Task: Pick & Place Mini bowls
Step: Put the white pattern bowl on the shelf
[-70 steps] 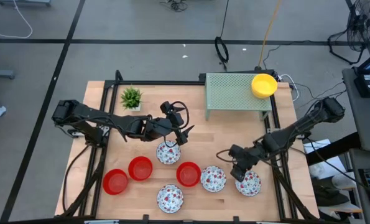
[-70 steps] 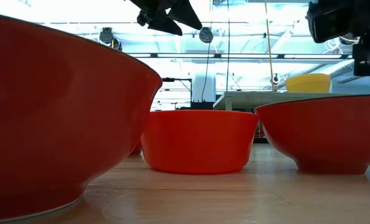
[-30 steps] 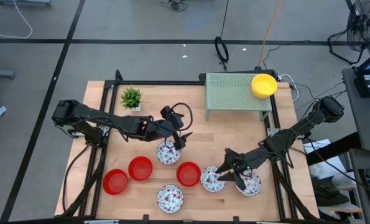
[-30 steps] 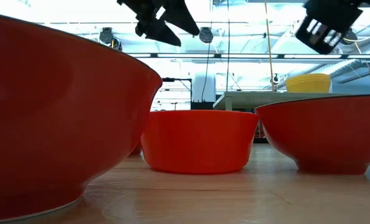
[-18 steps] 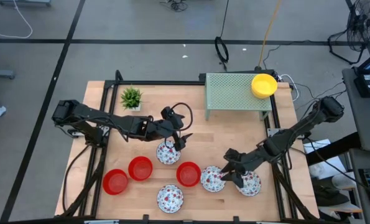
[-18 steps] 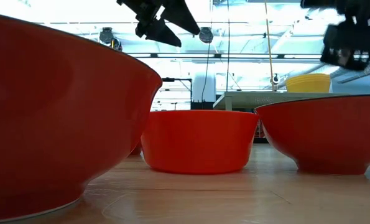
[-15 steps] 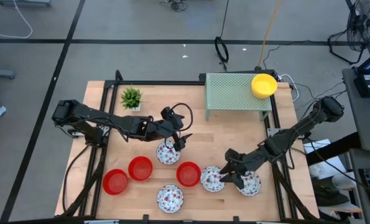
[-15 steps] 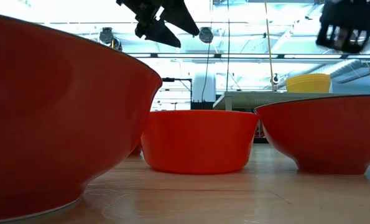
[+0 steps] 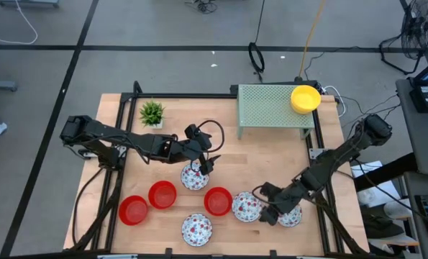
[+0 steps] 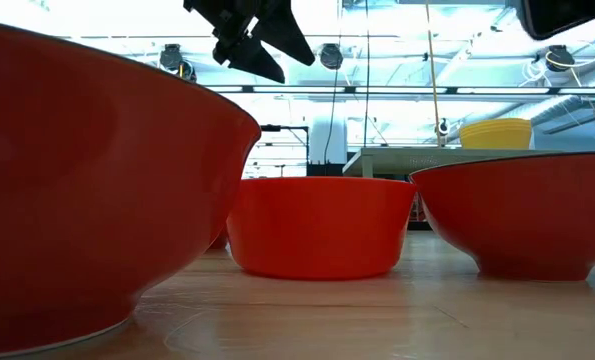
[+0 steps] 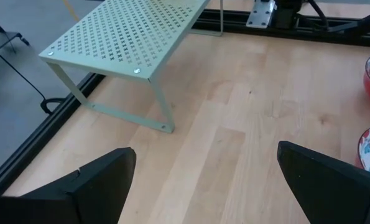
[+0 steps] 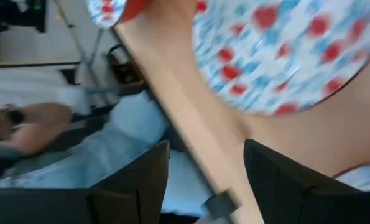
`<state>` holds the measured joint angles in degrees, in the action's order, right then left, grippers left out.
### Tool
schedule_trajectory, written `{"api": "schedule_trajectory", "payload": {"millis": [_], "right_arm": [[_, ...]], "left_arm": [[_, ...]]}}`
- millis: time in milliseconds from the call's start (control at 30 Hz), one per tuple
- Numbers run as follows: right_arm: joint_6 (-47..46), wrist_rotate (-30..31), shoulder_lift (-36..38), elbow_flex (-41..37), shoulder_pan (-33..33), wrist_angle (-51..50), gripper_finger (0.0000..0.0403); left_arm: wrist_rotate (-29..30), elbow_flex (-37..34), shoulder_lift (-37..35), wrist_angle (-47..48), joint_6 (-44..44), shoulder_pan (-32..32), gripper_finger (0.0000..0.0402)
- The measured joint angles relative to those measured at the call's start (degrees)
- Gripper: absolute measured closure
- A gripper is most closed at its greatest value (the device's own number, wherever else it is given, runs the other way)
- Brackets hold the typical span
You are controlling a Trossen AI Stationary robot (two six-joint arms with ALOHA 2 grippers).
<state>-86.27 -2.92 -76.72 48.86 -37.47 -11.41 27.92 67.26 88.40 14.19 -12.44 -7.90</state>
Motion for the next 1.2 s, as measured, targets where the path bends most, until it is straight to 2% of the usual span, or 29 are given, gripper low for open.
{"api": "schedule_trajectory", "payload": {"millis": [167,300,467,533,700,967,1200], "right_arm": [[-4.9,-0.3,0.2,0.0,-2.3,2.9,0.0206],[-9.0,-0.6,0.2,0.0,-4.2,-2.4,0.0212],[-10.9,-9.6,0.2,0.0,-4.9,-10.9,0.0215],[-11.2,-10.9,0.2,0.0,-4.9,-14.2,0.0215],[-9.1,-10.3,0.2,0.0,-4.9,-16.1,0.0215],[-5.6,-1.8,-1.1,0.0,-4.9,-15.7,0.0216],[-0.3,-4.4,-6.6,0.0,-4.9,-11.3,0.0216]], "left_arm": [[0.0,0.0,0.0,-0.1,-0.1,0.0,0.0007],[0.0,0.0,0.0,-0.1,-0.1,0.0,0.0007],[0.1,0.0,0.0,-0.2,0.3,0.0,0.0007],[0.4,0.0,0.0,-0.2,0.3,0.0,0.0007],[0.4,0.0,0.0,-0.3,0.3,0.0,0.0007],[0.5,0.0,0.0,-0.3,0.3,0.0,0.0007],[0.5,0.0,0.0,-0.3,0.3,0.0,0.0007]]}}
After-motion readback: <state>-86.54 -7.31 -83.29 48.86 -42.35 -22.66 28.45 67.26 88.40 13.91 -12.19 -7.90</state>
